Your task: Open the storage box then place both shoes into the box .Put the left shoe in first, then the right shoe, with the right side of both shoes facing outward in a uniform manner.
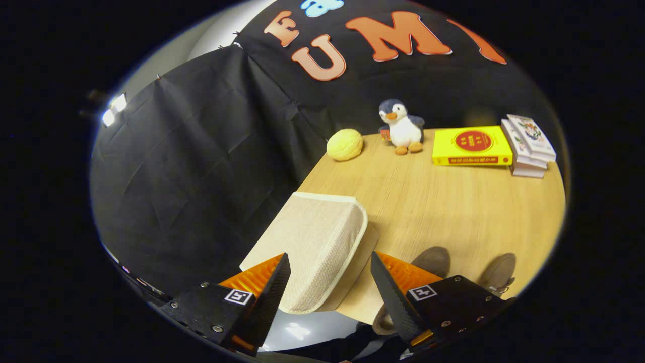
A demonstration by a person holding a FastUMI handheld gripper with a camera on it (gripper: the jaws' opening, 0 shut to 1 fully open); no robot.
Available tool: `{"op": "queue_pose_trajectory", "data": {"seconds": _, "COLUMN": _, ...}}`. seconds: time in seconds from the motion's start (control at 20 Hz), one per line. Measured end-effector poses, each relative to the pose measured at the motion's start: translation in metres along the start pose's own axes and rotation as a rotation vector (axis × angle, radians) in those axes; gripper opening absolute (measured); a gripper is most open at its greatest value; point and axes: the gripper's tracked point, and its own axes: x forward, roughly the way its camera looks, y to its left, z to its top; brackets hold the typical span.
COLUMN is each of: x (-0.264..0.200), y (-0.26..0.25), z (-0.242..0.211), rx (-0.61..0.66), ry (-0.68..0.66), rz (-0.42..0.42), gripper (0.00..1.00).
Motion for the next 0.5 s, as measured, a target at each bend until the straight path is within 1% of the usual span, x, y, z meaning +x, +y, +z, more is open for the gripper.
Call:
{"op": "queue_pose_trajectory", "data": {"seconds": 0.25, "x": 0.045, "y": -0.008, "z": -0.033, "rx": 0.137, "ry": 0.108, "rz": 0.07, "gripper": 0.96}}
{"op": "queue_pose_trajectory", "data": {"seconds": 0.35, "x": 0.052, "y": -0.007, "z": -0.042, "rx": 0.194, "ry": 0.136, "rz": 0.099, "gripper": 0.96}}
{"op": "queue_pose_trajectory", "data": {"seconds": 0.5, "x": 0.065, "y": -0.004, "z": -0.048, "rx": 0.216, "ry": 0.165, "rz": 0.129, "gripper": 0.96}}
